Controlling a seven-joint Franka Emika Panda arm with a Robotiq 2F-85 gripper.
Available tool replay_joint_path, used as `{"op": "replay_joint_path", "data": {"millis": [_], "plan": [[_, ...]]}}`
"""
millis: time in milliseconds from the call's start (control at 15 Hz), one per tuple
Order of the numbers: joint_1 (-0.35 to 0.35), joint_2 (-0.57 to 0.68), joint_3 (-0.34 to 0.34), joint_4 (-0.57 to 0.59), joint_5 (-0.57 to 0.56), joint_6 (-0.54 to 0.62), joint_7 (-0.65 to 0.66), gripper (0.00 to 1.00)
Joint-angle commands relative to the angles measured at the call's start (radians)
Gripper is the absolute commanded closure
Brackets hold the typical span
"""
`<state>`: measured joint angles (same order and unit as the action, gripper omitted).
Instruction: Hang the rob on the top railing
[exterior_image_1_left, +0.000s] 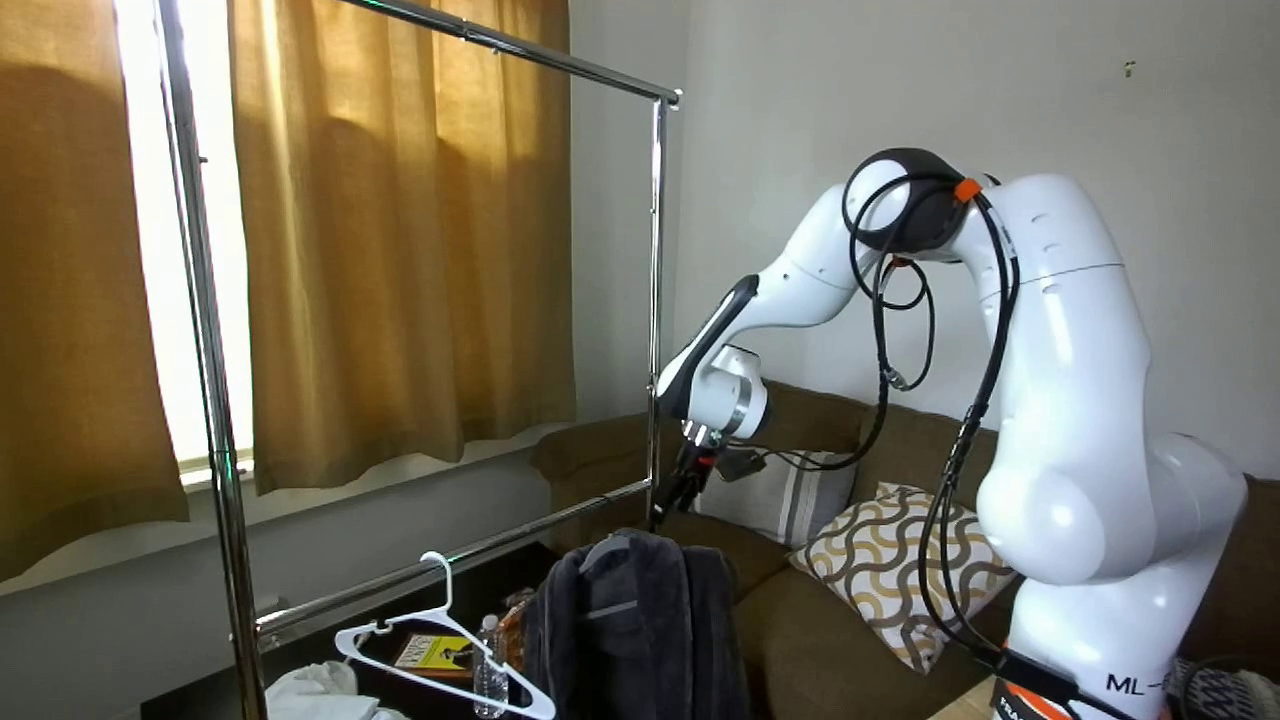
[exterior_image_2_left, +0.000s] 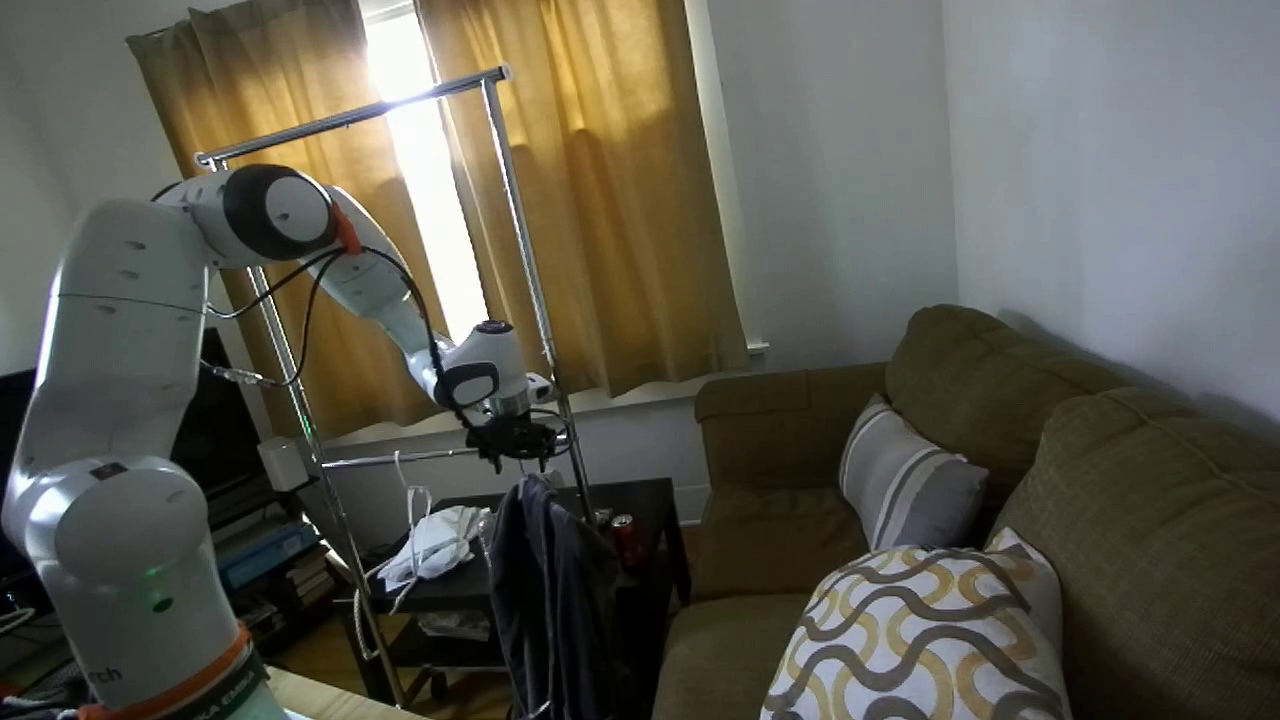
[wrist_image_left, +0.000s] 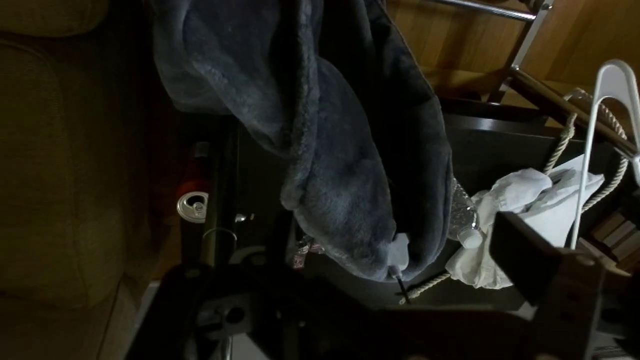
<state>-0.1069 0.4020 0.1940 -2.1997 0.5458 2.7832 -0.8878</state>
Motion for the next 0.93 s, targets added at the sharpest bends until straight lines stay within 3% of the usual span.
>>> {"op": "replay_joint_path", "data": {"millis": [0,67,467,533,867], "plan": [[-0.089,0.075,0.105,0.020,0.034,0.129,-0.079,0.00],[-0.076,0.089,0.100,0.023,0.070,0.164,-0.120,0.00],[-0.203,0.193,0.266,0.070,0.156,0.247,-0.255,0.00],[-0.156,0.145,0.211,0.045,0.120,0.220,-0.201,0.00],[-0.185,0.180,0.244,0.068,0.129,0.226,-0.221,0.00]]}}
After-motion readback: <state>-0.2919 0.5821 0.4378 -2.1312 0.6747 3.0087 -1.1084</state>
